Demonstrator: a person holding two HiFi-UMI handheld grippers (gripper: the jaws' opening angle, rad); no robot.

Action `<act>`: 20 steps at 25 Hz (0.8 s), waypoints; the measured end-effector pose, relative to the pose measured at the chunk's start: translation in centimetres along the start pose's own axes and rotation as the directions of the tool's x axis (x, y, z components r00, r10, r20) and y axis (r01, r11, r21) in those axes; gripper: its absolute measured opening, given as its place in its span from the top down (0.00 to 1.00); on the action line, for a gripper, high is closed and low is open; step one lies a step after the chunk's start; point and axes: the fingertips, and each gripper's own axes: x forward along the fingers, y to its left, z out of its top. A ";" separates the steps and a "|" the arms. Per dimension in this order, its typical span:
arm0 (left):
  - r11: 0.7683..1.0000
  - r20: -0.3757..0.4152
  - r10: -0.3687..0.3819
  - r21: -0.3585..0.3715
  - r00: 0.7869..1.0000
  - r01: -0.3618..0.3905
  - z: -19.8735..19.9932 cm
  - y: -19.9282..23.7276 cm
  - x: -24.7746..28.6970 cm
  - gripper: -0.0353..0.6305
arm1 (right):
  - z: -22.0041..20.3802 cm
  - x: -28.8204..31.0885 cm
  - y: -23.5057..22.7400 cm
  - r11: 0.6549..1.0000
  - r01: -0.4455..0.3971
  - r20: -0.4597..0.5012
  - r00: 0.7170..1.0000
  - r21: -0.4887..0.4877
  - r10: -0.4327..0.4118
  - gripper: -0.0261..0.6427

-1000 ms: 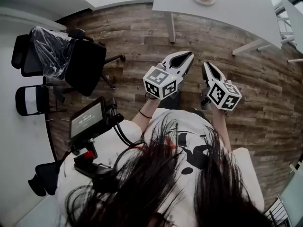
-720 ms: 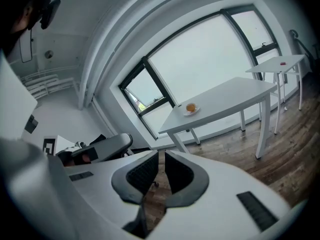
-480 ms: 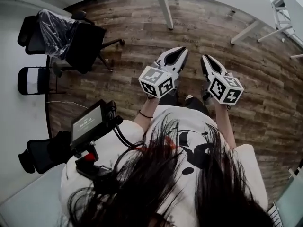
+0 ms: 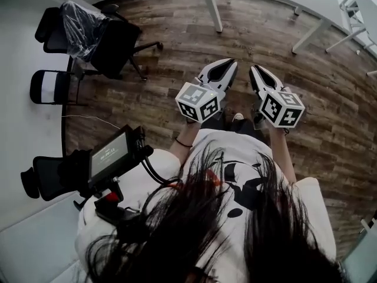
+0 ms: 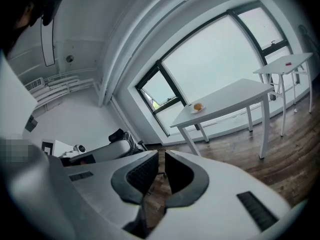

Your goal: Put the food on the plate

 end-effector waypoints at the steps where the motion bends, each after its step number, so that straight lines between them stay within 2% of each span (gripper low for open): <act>1: 1.000 0.000 -0.001 0.003 1.000 0.001 0.0 -0.2 0.0 0.94 | 0.0 -0.1 0.1 1.000 -0.003 0.000 1.000 -0.002 0.003 0.89; 20: 1.000 0.000 -0.003 0.017 1.000 0.003 0.1 -0.5 0.2 0.94 | -0.1 0.5 0.9 0.999 -0.037 -0.026 0.999 -0.025 0.036 0.89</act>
